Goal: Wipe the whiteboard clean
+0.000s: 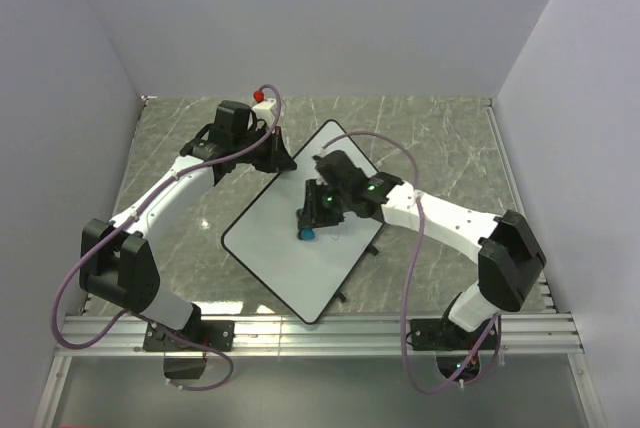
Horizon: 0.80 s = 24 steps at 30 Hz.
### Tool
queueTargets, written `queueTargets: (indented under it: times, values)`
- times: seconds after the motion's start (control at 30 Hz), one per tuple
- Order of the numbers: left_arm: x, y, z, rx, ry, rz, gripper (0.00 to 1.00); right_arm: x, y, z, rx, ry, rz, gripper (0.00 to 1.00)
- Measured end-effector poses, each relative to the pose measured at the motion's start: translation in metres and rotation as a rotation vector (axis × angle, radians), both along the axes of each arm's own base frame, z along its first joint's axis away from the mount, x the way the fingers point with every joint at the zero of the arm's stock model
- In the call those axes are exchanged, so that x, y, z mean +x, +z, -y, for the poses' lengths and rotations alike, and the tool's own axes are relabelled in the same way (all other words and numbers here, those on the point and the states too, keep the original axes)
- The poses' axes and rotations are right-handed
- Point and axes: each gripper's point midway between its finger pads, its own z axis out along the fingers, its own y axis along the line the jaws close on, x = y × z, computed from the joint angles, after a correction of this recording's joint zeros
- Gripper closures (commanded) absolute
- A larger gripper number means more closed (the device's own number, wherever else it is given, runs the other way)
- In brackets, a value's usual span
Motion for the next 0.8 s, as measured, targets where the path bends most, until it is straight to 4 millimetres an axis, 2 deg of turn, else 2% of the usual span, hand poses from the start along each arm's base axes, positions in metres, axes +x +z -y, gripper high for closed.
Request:
queueTargets:
  times: [0.17,0.23,0.4,0.53,0.6,0.73,0.8]
  values:
    - [0.000,-0.001,-0.001,0.004,0.005,-0.001,1.00,0.028,-0.020,0.047,0.042,-0.164,-0.078,1.00]
    - [0.000,-0.001,-0.001,0.005,0.006,-0.003,1.00,0.033,-0.028,0.058,0.037,-0.203,-0.097,1.00]
    - [0.000,-0.001,-0.001,0.006,0.005,-0.005,1.00,0.031,-0.031,0.059,0.078,-0.226,-0.072,1.00]
    - [-0.001,-0.001,-0.001,0.004,0.004,-0.006,1.00,0.025,-0.023,0.056,0.097,-0.211,-0.005,1.00]
    - [-0.001,0.000,0.000,0.000,-0.001,-0.004,1.00,0.016,-0.022,0.050,0.070,-0.174,0.039,1.00]
    - [-0.001,0.002,0.001,-0.006,-0.007,-0.004,1.00,-0.016,-0.023,0.031,0.046,-0.060,0.061,1.00]
    - [-0.001,0.001,0.001,-0.005,-0.007,-0.004,1.00,-0.021,-0.026,0.030,0.043,-0.050,0.059,1.00]
